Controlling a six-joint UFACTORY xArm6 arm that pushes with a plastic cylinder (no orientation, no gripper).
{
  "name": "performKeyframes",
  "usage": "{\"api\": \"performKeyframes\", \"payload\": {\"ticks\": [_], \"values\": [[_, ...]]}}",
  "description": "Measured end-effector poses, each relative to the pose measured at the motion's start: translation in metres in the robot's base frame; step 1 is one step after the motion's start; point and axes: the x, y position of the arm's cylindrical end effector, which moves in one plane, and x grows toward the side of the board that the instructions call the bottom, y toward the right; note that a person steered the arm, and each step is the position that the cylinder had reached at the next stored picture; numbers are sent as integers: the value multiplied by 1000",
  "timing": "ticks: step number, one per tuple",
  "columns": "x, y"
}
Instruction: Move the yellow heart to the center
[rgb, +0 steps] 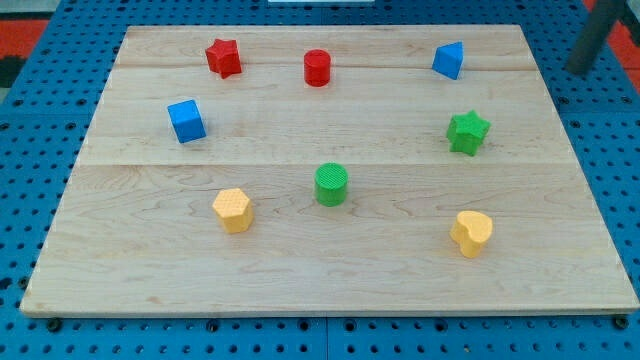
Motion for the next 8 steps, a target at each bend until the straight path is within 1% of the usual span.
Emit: {"api": "performKeyframes", "payload": {"ticks": [2,3,4,5,6,7,8], "values": [[173,5],[228,-59],[245,-131],[218,-200],[187,-243],[147,-263],[109,-295]]}}
